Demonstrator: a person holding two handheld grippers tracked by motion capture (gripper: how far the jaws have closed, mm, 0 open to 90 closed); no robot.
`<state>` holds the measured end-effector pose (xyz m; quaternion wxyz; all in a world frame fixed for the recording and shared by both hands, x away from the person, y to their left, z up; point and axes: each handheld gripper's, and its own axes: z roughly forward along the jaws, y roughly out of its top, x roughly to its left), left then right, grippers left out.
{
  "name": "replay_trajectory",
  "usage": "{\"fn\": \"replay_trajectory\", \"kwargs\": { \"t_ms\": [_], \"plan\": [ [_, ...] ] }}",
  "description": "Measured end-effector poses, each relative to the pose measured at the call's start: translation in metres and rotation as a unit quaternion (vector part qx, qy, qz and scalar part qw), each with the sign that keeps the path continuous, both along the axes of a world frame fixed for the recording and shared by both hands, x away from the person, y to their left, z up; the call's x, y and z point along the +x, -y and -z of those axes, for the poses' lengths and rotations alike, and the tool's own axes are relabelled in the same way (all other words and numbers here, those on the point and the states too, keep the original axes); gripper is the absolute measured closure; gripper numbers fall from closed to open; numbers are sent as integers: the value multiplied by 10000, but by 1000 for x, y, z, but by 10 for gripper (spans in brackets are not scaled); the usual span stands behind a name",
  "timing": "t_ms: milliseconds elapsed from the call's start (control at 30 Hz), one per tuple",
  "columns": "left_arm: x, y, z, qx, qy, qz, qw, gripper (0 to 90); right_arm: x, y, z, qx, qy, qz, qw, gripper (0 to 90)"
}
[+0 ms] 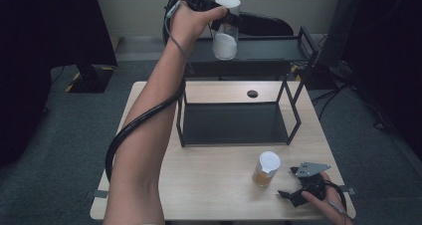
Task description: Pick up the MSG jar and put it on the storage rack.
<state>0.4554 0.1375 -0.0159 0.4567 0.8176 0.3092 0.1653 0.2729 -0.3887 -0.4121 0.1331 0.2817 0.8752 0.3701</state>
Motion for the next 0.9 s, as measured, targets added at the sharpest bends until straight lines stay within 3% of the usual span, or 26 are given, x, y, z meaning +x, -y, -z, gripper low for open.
{"fn": "replay_trajectory", "kwargs": {
  "t_ms": [467, 900],
  "plan": [
    [34, 2, 8, -82, -121, -119, 9998, 341, 0, 0, 0, 0, -6, 0, 10000, 0],
    [46, 8, 17, 30, -144, -149, 9998, 339, 0, 0, 0, 0, -6, 1, 10000, 0]
  ]
}}
